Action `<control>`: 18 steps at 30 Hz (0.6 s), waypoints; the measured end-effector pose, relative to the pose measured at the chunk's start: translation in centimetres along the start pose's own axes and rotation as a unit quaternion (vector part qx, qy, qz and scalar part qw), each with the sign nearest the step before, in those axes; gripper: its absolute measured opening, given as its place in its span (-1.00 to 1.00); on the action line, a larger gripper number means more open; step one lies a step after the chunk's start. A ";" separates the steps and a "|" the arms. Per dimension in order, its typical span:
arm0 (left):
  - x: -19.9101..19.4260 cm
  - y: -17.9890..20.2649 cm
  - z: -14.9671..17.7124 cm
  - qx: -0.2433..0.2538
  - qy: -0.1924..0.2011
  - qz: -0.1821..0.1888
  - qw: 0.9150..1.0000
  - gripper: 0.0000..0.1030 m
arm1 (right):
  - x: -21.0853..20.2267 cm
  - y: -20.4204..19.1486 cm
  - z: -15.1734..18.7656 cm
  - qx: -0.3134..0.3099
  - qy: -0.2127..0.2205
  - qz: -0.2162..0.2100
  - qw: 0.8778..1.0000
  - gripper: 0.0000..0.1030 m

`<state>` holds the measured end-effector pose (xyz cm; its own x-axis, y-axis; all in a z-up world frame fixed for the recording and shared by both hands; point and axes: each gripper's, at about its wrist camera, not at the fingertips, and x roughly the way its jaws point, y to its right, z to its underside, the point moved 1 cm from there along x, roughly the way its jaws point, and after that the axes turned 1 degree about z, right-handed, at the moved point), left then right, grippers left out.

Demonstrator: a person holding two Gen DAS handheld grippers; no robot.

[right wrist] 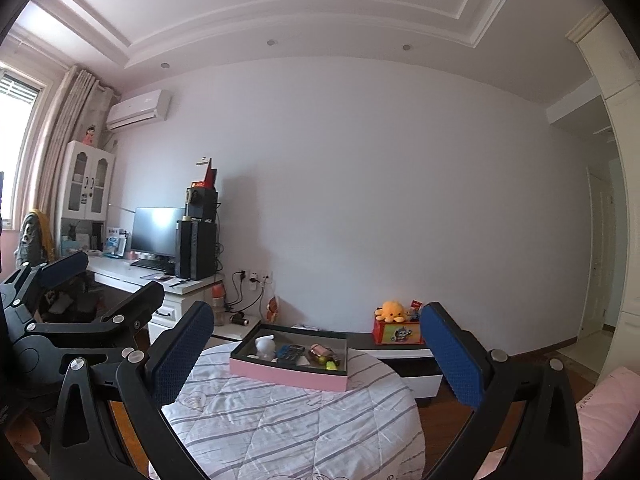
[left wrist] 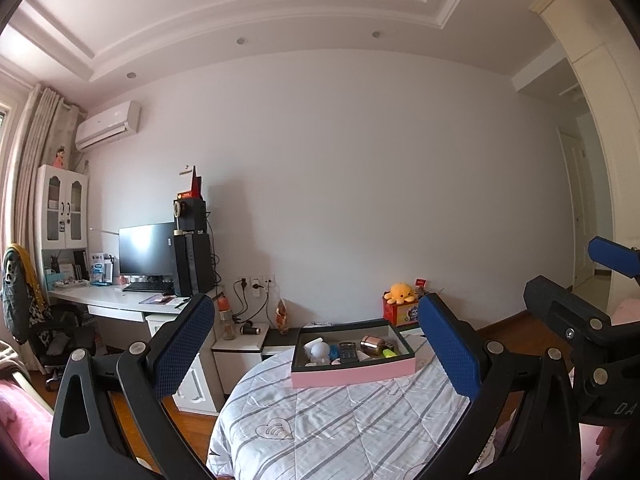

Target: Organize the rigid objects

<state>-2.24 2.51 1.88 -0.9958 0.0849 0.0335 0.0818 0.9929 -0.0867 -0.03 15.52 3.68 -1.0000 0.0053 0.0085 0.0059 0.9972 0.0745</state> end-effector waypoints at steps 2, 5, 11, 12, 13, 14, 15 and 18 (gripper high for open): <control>0.1 0.1 0.0 0.002 0.000 0.000 1.000 0.99 | 0.0 0.1 0.1 0.002 -0.002 -0.001 1.000 1.00; 0.2 0.2 0.1 0.004 -0.005 -0.001 1.000 0.99 | 0.2 0.2 0.1 0.003 -0.004 -0.001 1.000 1.00; 0.3 -0.1 0.0 0.005 -0.012 0.001 1.000 0.99 | 0.1 0.1 0.2 0.003 -0.005 -0.002 1.000 1.00; 0.3 -0.1 0.0 0.004 -0.011 0.000 1.000 0.99 | 0.1 0.1 0.2 0.004 -0.005 -0.003 1.000 1.00; 0.3 -0.1 0.0 0.005 -0.012 0.001 1.000 0.99 | 0.1 0.1 0.2 0.004 -0.005 -0.003 1.000 1.00; 0.4 -0.1 0.0 0.005 -0.014 0.001 1.000 0.99 | 0.2 0.1 0.2 0.004 -0.006 -0.003 1.000 1.00; 0.3 -0.1 0.1 0.005 -0.015 0.001 1.000 0.99 | 0.2 0.1 0.2 0.004 -0.006 -0.003 1.000 1.00; 0.3 -0.1 0.1 0.004 -0.014 -0.001 1.000 0.99 | 0.2 0.0 0.2 0.003 -0.008 -0.003 1.000 1.00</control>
<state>-2.55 2.40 1.84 -0.9967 0.0809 0.0050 0.0801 0.9924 -0.0938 -0.27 15.54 3.46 -1.0000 0.0004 -0.0070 -0.0001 0.9976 0.0693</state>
